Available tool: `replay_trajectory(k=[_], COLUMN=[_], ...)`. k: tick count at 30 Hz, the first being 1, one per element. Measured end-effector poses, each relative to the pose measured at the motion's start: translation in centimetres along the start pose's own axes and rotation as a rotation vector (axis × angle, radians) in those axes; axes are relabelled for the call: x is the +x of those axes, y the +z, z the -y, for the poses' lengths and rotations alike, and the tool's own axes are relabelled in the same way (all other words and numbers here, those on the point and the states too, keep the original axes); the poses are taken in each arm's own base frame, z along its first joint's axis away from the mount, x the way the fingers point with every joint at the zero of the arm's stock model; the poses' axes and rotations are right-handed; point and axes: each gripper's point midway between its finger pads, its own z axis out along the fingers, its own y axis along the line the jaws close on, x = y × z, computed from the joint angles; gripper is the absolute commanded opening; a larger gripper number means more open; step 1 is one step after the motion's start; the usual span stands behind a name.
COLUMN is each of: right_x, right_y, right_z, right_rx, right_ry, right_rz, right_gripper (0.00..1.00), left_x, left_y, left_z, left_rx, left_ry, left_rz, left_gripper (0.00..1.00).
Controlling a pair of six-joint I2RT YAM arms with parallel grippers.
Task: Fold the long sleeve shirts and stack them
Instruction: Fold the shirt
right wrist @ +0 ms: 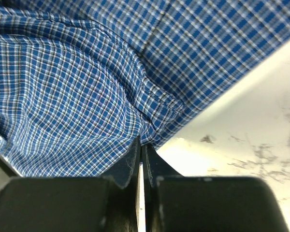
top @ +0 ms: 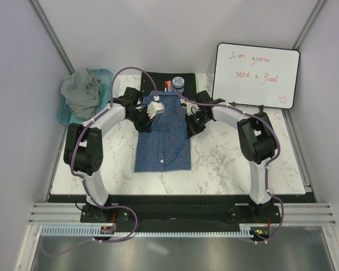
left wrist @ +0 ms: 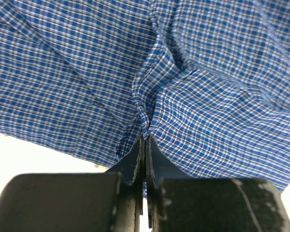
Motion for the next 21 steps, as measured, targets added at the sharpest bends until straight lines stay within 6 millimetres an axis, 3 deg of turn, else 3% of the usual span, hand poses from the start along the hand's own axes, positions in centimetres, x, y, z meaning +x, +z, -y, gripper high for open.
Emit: replay_trajectory(k=[9,11,12,13,15,16,18,19,21], right_x=[-0.3,-0.4,-0.4,-0.4,-0.5,-0.5,-0.7,-0.8,-1.3], right_y=[-0.3,-0.2,0.0,0.1,0.2,0.1,-0.4,-0.7,-2.3], right_z=[1.3,1.5,1.7,1.7,1.8,1.8,1.7,1.5,0.8], right_rx=[0.032,0.036,0.039,0.041,0.040,0.039,0.034,0.030,0.027], right_ry=[0.011,0.008,0.006,0.005,0.003,0.004,0.004,0.002,-0.011], right_rz=[0.018,0.016,0.014,0.013,0.010,0.009,0.014,0.017,0.035], right_gripper=[0.07,0.12,0.21,0.25,0.39,0.44,0.52,0.53,0.55], left_x=[2.3,2.9,3.1,3.2,3.1,3.1,2.8,2.6,1.7], left_y=[2.2,2.8,3.0,3.1,3.1,2.9,1.6,0.6,-2.7], left_z=[-3.0,-3.3,-3.5,-3.5,-3.6,-3.7,-3.5,-3.2,-2.3], left_rx=[-0.073,-0.079,-0.082,-0.084,-0.088,-0.092,-0.101,-0.113,-0.154], left_ry=[-0.031,-0.048,-0.054,-0.061,-0.070,-0.080,-0.095,-0.103,-0.086], left_rz=[-0.046,-0.062,-0.068,-0.070,-0.065,-0.057,-0.023,-0.001,0.061], left_gripper=[0.03,0.17,0.23,0.36,0.43,0.52,0.73,0.92,0.98])
